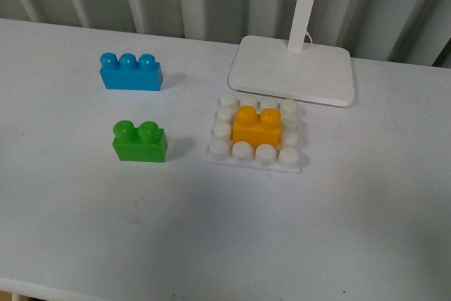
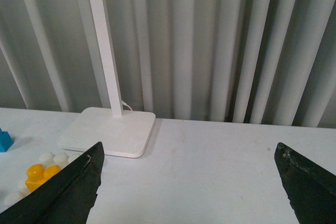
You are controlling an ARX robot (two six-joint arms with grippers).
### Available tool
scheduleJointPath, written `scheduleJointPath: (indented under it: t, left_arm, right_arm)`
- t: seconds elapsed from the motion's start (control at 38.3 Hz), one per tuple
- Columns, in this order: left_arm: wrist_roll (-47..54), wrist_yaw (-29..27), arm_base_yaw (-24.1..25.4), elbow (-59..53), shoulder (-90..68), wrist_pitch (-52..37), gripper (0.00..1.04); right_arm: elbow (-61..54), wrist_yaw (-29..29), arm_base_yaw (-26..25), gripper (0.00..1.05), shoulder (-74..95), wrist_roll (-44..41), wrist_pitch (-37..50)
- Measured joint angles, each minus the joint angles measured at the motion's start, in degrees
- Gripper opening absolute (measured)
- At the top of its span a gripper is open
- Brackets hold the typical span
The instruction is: Insert yellow block into base center
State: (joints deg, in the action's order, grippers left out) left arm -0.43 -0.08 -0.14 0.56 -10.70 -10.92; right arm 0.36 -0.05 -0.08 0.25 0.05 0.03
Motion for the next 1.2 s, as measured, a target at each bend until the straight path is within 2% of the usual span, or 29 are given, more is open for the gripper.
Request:
scheduleJointPath:
  t: [0.05,0.13,0.16,0.6,0.68,0.81,0.86,0.94,0.99,1.07,1.2]
  left_arm:
    - [0.0,0.0,0.0,0.0,0.8,0.9,0.04]
    - [0.0,0.1,0.0,0.0,8.1,9.9,0.04]
    - [0.0,0.1,0.0,0.0,9.5,10.4,0.04]
    - [0.0,0.1,0.0,0.0,10.4,10.8,0.05]
    - [0.0,0.1,0.0,0.0,10.4,10.8,0.2]
    - [0.0,0.1,0.0,0.0,10.4,10.8,0.51]
    - [0.0,0.1,0.0,0.0,10.4,10.8,0.58]
    - [0.0,0.1,0.0,0.0,10.4,10.8,0.76]
    - [0.0,0.1,0.0,0.0,10.4,10.8,0.83]
    - [0.0,0.1,0.0,0.0,10.4,10.8,0.99]
    - [0.1,0.1,0.0,0.0,10.4,10.8,0.98]
  right_arm:
    - [0.0,0.0,0.0,0.95,0.0,0.0,0.0]
    - [0.0,0.0,0.0,0.95,0.0,0.0,0.0]
    - [0.0,0.0,0.0,0.95,0.0,0.0,0.0]
    - [0.0,0.0,0.0,0.95,0.0,0.0,0.0]
    - [0.0,0.0,0.0,0.95,0.0,0.0,0.0]
    - [0.0,0.0,0.0,0.95,0.0,0.0,0.0]
    - [0.0,0.0,0.0,0.95,0.0,0.0,0.0]
    - [0.0,0.0,0.0,0.95,0.0,0.0,0.0]
    - [0.0,0.0,0.0,0.95,0.0,0.0,0.0]
    - [0.0,0.0,0.0,0.95,0.0,0.0,0.0]
    - [0.0,0.0,0.0,0.95,0.0,0.0,0.0]
